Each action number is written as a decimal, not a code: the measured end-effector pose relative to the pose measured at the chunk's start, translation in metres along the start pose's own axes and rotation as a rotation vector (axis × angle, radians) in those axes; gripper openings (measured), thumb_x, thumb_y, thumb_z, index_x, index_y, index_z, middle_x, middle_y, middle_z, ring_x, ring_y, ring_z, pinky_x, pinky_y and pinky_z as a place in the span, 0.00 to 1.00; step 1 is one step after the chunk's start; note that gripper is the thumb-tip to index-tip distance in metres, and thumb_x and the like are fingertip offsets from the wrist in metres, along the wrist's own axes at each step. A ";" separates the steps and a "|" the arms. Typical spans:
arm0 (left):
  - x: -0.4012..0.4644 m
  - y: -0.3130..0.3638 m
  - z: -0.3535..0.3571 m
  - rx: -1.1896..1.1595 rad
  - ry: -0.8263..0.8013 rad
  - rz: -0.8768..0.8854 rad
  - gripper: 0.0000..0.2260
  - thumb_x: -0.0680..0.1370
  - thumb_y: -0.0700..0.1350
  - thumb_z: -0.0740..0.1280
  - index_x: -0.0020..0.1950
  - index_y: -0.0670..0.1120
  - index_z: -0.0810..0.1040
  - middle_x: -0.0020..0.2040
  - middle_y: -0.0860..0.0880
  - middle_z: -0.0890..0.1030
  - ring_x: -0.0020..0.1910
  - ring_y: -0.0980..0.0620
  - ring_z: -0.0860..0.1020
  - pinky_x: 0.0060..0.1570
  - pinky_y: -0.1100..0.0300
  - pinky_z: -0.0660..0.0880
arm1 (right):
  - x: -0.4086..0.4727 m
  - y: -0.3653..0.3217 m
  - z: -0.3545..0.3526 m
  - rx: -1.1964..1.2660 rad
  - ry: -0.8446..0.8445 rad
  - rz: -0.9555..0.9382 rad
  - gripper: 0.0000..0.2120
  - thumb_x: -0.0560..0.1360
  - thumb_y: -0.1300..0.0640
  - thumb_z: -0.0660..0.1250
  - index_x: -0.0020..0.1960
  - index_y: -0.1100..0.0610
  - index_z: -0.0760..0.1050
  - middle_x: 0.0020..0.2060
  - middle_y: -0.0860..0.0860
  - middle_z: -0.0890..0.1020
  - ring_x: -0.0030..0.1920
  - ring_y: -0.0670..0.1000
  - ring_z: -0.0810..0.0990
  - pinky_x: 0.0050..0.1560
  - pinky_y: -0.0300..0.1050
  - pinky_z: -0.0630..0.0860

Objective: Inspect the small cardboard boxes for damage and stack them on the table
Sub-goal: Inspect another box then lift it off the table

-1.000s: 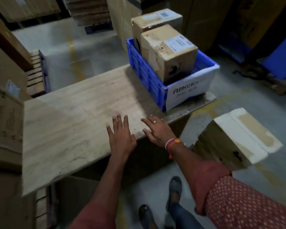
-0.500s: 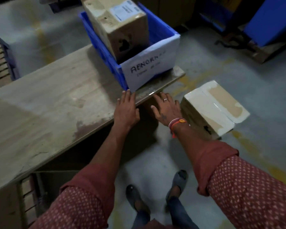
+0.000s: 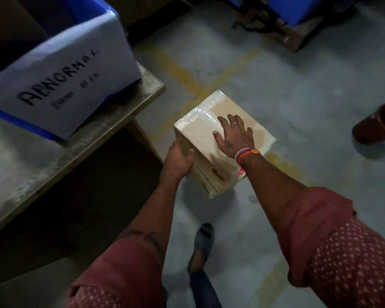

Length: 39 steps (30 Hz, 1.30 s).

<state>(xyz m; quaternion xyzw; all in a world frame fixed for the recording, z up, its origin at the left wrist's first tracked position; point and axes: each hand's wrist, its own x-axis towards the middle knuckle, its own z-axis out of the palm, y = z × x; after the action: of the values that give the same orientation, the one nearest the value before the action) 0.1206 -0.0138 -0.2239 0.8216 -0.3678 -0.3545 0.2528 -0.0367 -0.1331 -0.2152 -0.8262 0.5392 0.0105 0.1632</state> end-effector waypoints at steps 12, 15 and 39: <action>0.045 -0.005 0.059 -0.594 -0.162 -0.508 0.40 0.78 0.52 0.71 0.81 0.59 0.47 0.71 0.46 0.71 0.59 0.44 0.75 0.53 0.38 0.81 | 0.098 0.072 0.031 0.193 -0.110 0.332 0.33 0.80 0.36 0.58 0.79 0.49 0.57 0.76 0.59 0.65 0.78 0.62 0.60 0.71 0.75 0.56; 0.047 -0.003 0.069 -0.663 -0.242 -0.513 0.42 0.75 0.54 0.74 0.79 0.62 0.48 0.69 0.49 0.74 0.59 0.42 0.78 0.48 0.38 0.82 | 0.100 0.075 0.033 0.172 -0.070 0.357 0.31 0.80 0.36 0.58 0.76 0.52 0.61 0.71 0.61 0.71 0.73 0.64 0.67 0.68 0.70 0.61; -0.159 -0.065 -0.093 -0.655 0.015 -0.392 0.36 0.80 0.50 0.70 0.78 0.51 0.48 0.64 0.47 0.74 0.52 0.50 0.79 0.43 0.54 0.79 | -0.131 -0.078 -0.034 0.548 0.017 0.325 0.19 0.84 0.51 0.60 0.74 0.50 0.73 0.68 0.58 0.77 0.68 0.65 0.72 0.68 0.63 0.68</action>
<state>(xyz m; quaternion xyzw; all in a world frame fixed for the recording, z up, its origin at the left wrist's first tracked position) 0.1435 0.1646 -0.1475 0.7546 -0.0690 -0.4888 0.4323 -0.0267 0.0019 -0.1373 -0.6545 0.6483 -0.1159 0.3715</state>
